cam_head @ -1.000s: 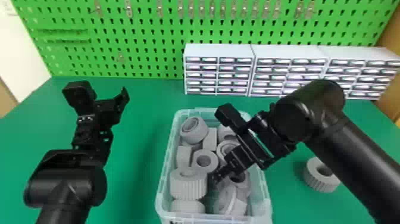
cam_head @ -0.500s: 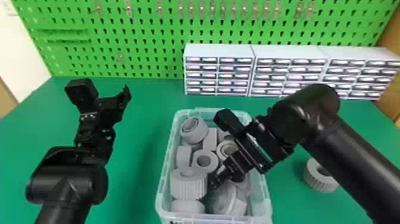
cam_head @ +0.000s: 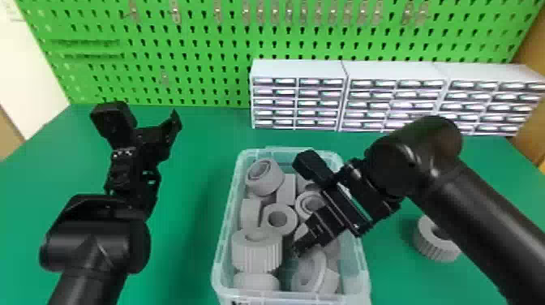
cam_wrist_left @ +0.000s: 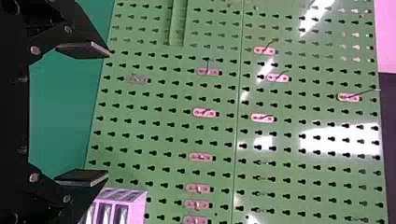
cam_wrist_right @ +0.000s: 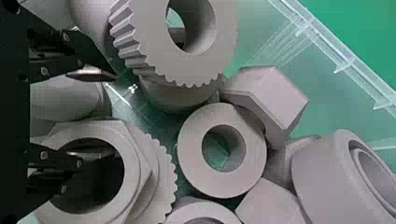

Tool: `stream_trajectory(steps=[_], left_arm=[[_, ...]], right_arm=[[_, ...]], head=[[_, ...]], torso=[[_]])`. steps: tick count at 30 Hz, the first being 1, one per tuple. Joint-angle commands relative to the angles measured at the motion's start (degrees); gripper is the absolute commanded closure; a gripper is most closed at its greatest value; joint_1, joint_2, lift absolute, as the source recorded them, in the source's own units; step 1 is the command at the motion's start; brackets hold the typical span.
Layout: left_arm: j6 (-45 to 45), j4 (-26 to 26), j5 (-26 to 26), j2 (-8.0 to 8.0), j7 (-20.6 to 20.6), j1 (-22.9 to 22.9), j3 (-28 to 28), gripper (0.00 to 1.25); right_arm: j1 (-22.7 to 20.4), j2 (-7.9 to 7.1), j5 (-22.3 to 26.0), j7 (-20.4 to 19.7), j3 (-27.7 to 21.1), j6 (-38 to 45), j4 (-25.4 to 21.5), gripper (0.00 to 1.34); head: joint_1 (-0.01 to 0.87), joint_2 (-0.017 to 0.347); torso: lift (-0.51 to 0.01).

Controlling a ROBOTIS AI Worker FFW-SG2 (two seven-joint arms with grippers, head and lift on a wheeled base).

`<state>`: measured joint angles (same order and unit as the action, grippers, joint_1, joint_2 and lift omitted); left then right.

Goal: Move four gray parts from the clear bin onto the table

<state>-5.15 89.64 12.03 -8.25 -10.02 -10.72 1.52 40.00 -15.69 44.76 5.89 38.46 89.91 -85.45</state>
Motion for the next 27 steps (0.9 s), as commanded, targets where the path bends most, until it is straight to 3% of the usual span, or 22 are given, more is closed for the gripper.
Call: stream_trajectory(steps=[1, 9, 27], left_arm=[[0.4, -0.1, 0.0, -0.01, 0.0, -0.1, 0.0, 0.35], [0.8, -0.2, -0.1, -0.01, 0.0, 0.0, 0.0, 0.35], [1.3, -0.3, -0.1, -0.01, 0.0, 0.3, -0.1, 0.35]], right_arm=[[0.3, 0.13, -0.4, 0.0, 0.0, 0.2, 0.0, 0.83], [0.6, 0.22, -0.7, 0.0, 0.0, 0.2, 0.0, 0.99], [0.4, 0.22, -1.3, 0.0, 0.0, 0.2, -1.1, 1.01]], head=[[0.693, 0.072], [0.693, 0.072], [0.693, 0.072]], torso=[[-0.052], [-0.052], [-0.052]])
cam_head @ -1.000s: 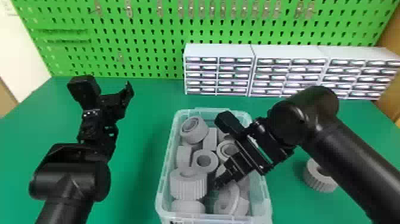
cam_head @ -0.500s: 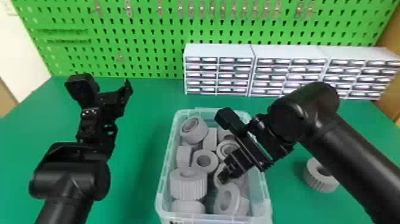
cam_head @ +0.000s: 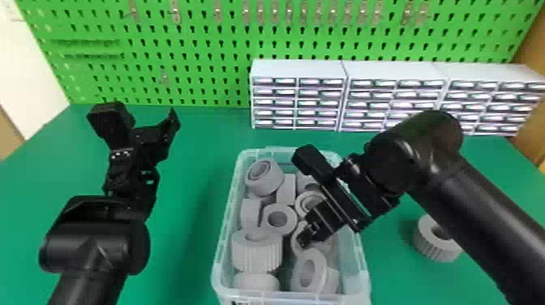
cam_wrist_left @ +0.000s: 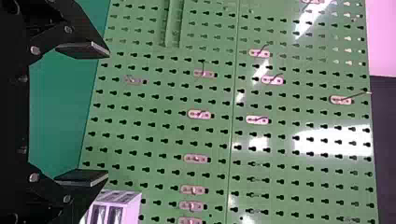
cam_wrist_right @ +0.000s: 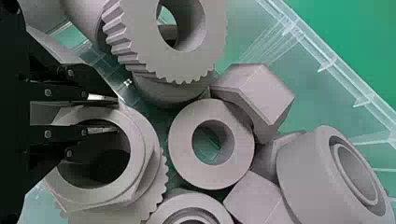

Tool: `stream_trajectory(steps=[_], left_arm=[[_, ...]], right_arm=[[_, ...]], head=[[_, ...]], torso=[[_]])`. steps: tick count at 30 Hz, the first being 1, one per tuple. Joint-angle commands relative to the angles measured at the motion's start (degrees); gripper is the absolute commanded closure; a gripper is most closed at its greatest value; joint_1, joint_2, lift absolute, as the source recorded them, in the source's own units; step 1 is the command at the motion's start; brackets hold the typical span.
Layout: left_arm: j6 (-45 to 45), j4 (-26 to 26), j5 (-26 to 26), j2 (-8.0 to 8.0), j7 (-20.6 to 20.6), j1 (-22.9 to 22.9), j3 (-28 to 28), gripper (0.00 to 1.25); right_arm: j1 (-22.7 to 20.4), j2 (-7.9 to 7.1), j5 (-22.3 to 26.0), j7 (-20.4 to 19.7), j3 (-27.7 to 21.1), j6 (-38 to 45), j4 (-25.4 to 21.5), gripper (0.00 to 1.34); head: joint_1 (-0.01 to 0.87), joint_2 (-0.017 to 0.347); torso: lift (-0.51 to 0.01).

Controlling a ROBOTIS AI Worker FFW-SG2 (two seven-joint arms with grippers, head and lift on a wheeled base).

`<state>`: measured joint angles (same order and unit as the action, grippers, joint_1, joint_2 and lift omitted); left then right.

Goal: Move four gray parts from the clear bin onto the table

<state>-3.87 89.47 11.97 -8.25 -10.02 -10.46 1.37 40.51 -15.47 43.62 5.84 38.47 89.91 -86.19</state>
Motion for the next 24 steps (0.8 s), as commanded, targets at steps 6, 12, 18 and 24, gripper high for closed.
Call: stream_trajectory(steps=[6, 12, 18, 24], left_arm=[[0.0, -0.2, 0.0, 0.07, -0.1, 0.1, 0.2, 0.35], [0.0, -0.3, 0.0, 0.07, -0.2, 0.0, 0.3, 0.35], [0.0, -0.3, 0.0, 0.07, -0.3, -0.1, 0.5, 0.35], [0.0, -0.4, 0.1, -0.01, -0.4, -0.2, 0.6, 0.35]], right_arm=[[-0.2, -0.09, -0.5, 0.0, -1.1, 0.2, -1.3, 1.01], [-0.2, -0.09, -0.6, 0.0, -2.4, 0.2, -1.8, 1.01], [0.2, 0.52, -1.1, 0.0, -4.0, 0.2, -2.2, 1.01], [0.9, 1.14, -1.1, 0.0, -4.5, 0.2, -2.5, 1.01]], head=[[0.693, 0.072], [0.693, 0.072], [0.693, 0.072], [0.693, 0.072]], torso=[[-0.052], [-0.052], [-0.052], [-0.052]])
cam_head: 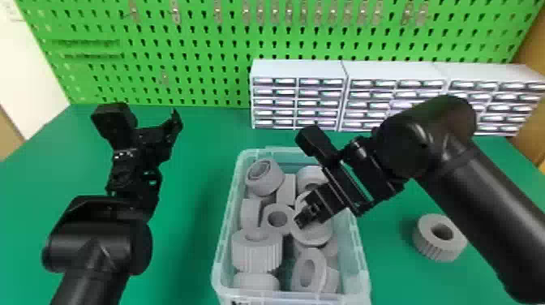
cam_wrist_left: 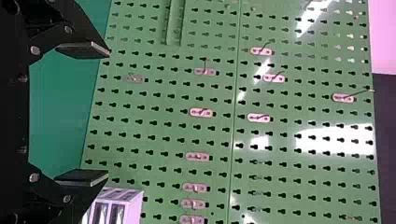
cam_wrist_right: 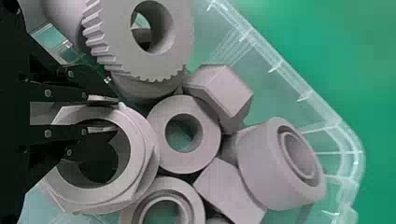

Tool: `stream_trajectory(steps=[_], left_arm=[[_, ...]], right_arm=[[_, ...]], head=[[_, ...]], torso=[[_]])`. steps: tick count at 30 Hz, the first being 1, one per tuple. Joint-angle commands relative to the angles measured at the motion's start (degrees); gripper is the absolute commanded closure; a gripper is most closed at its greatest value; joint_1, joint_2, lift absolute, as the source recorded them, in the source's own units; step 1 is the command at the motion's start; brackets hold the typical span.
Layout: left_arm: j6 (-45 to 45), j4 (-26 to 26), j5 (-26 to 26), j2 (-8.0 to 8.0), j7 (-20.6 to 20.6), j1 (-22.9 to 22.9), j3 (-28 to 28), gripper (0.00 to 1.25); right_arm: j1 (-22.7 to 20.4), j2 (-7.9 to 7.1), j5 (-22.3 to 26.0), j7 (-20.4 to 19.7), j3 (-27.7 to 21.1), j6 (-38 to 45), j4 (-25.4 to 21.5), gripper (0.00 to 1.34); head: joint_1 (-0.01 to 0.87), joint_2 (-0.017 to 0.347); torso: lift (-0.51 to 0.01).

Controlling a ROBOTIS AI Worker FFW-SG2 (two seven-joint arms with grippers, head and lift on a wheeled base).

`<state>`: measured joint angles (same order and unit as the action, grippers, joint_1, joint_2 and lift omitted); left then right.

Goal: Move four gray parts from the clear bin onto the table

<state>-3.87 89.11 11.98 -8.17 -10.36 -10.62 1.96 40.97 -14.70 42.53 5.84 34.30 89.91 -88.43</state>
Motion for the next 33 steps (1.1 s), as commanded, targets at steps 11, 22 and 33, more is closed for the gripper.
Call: stream_trajectory(steps=[11, 22, 33], left_arm=[[0.0, -0.2, 0.2, -0.09, 0.0, 0.1, 0.4, 0.35], [0.0, -0.2, 0.2, 0.0, -0.1, 0.1, 0.7, 0.35], [0.0, -0.3, 0.3, 0.0, -0.2, 0.3, 0.4, 0.35]], right_arm=[[0.7, 0.46, -0.9, 0.0, -4.2, 0.2, -3.1, 1.01], [0.3, 0.46, -4.7, 0.0, -9.8, 0.2, -6.3, 1.01], [-0.1, 0.2, -8.2, 0.0, -13.7, 0.2, -7.6, 1.01]], head=[[0.693, 0.072], [0.693, 0.072], [0.693, 0.072]], torso=[[-0.052], [-0.052], [-0.052]])
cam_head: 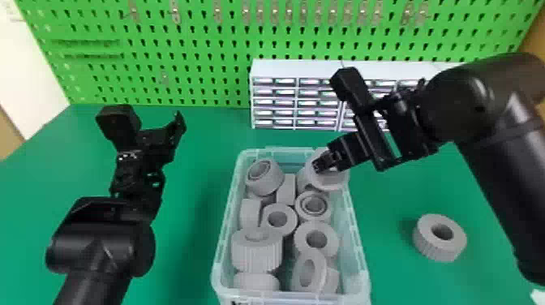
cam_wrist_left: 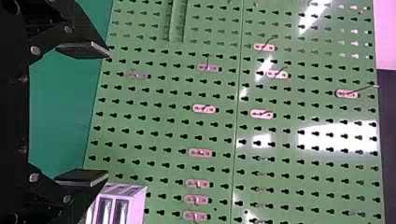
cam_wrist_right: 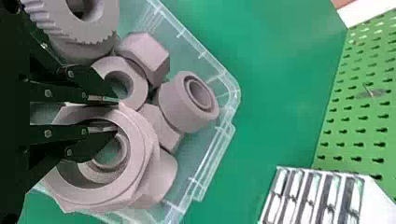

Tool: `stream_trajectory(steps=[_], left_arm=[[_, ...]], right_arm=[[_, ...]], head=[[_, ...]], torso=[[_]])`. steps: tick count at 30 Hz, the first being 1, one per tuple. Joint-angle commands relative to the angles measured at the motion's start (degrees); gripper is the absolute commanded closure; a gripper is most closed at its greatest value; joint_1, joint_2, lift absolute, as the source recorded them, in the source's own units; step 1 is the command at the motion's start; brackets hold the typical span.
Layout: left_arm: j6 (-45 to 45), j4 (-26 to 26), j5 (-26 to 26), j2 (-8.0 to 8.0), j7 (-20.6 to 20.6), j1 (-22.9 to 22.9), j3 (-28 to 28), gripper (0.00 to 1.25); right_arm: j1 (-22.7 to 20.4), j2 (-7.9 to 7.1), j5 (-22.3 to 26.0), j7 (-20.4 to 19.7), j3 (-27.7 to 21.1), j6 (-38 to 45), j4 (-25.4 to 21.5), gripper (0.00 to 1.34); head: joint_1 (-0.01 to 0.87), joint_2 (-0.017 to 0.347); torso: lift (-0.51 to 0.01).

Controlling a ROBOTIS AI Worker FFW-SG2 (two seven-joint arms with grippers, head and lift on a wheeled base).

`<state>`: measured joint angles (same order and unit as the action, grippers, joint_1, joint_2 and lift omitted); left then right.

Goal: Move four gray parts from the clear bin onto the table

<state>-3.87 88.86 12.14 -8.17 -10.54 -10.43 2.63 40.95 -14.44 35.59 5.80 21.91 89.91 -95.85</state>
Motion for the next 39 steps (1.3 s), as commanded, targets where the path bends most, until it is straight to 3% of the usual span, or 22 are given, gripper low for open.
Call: stream_trajectory(steps=[1, 12, 39], left_arm=[[0.0, 0.0, 0.2, 0.0, 0.0, 0.1, -0.3, 0.35], [0.1, -0.1, 0.2, 0.0, 0.0, 0.2, 0.1, 0.35], [0.1, -0.2, 0.7, 0.17, -0.4, 0.3, 0.3, 0.35]], right_arm=[[-0.1, -0.06, -1.5, 0.0, -1.6, 0.2, -0.3, 1.01], [-1.0, 0.03, -6.2, 0.0, -6.3, 0.2, -0.5, 1.01], [-4.8, -1.38, -13.4, 0.0, -13.7, 0.2, -0.3, 1.01]], head=[[0.693, 0.072], [0.693, 0.072], [0.693, 0.072]], torso=[[-0.052], [-0.052], [-0.052]])
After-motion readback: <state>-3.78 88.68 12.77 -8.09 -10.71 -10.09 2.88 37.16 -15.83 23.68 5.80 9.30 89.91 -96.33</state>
